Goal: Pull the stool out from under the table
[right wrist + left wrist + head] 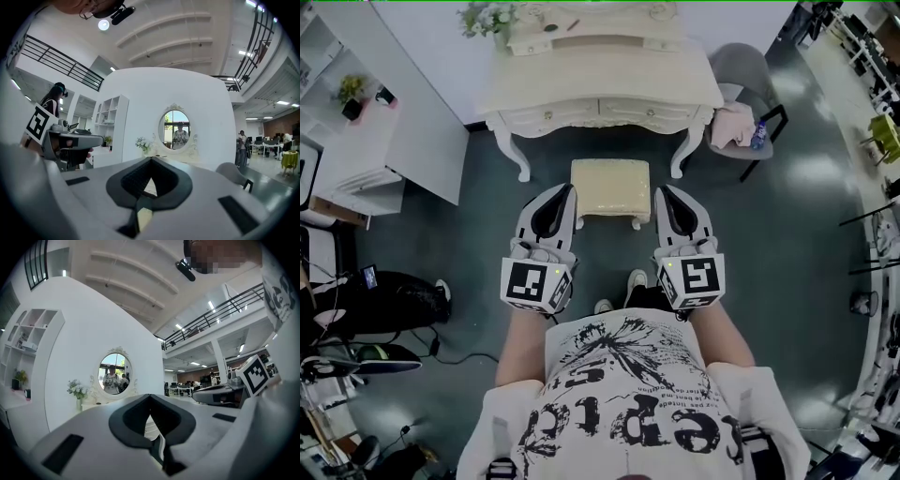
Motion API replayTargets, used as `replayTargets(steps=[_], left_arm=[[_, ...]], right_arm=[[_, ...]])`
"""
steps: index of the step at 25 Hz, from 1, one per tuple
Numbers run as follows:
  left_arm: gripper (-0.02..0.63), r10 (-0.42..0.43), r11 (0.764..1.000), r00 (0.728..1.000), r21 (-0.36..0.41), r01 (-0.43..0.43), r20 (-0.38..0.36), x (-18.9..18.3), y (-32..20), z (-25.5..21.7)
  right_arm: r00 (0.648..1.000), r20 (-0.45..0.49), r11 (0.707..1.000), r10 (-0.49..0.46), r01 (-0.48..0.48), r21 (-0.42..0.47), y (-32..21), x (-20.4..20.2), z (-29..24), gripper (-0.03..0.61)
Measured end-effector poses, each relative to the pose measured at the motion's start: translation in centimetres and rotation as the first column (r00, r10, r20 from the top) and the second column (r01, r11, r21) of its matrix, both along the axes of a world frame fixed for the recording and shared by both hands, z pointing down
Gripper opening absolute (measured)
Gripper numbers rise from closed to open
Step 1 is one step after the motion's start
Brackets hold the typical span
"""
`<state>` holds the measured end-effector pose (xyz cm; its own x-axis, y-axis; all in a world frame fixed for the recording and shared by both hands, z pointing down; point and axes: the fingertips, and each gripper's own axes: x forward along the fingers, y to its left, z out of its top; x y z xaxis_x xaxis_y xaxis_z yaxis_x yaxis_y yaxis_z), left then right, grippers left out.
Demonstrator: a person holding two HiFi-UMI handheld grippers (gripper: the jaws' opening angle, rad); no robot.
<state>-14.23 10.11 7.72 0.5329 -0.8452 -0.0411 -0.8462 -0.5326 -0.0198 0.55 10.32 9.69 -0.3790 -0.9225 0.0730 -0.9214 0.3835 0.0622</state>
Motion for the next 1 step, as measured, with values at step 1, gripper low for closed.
replayTargets(steps=[1], left_arm=[[0.017,0.001,1.000,1.000,0.002,-0.001,0.000,-0.05,-0.10,-0.01]], right_arm=[[1.000,-0.001,1.000,-0.001,0.001,-0.001,-0.08,-0.08,0.06,0.015]])
